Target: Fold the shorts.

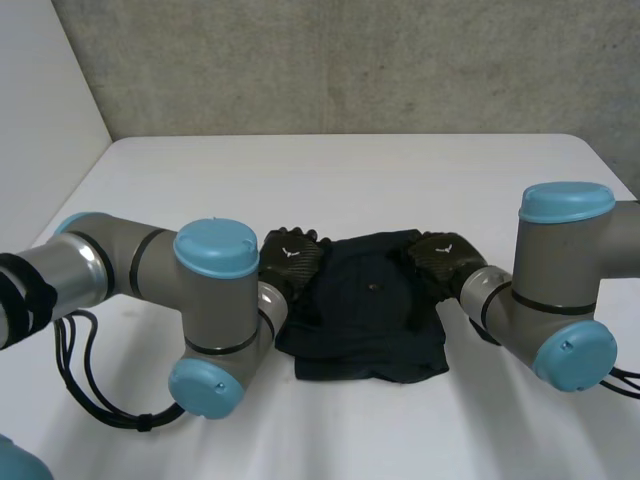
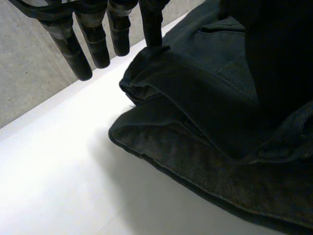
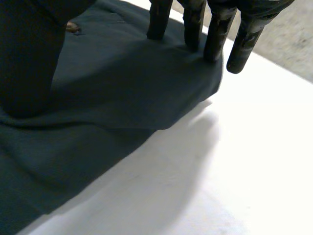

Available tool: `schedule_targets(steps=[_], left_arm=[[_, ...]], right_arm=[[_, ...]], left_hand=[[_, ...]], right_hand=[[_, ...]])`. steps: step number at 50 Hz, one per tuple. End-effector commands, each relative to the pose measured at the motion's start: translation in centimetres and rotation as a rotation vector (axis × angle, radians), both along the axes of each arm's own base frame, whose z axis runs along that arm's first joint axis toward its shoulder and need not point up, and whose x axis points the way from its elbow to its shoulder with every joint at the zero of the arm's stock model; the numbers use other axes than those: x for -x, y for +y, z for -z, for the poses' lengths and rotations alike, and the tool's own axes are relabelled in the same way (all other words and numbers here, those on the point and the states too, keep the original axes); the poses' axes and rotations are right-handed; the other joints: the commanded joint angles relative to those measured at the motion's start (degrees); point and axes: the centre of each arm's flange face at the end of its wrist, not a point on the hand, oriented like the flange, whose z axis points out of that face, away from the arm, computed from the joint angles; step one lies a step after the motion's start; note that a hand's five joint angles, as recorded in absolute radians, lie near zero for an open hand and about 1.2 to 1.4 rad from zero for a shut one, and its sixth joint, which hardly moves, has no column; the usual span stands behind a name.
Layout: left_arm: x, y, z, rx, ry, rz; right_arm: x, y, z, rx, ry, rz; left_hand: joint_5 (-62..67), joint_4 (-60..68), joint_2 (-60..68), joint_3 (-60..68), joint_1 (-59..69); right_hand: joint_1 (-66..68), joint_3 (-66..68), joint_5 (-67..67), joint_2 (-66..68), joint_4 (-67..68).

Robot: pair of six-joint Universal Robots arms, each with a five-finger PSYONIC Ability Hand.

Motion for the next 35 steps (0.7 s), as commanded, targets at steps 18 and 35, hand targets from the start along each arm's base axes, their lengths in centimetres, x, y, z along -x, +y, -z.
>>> schedule_targets(steps=[18,35], left_arm=[[-10.9,1.1,-23.6,0.188,0.252,-0.263],[-11.6,2.1,-22.2,0.124,0.231,-0.252]], right_arm=[[4.5,2.1,-19.5,0.443,-0.091,0.334],[3.8,3.0,-18.1,0.355,-0.075,0.177]], left_hand=[[2.95,2.62,2.88,2.35,2.06],[-3.95,-4.28,-4.02,-4.56,-4.85]], right_hand=[[0.81,-1.1,-3.94,-1.91,-3.4],[0.81,-1.1,-3.94,-1.91,-3.4]])
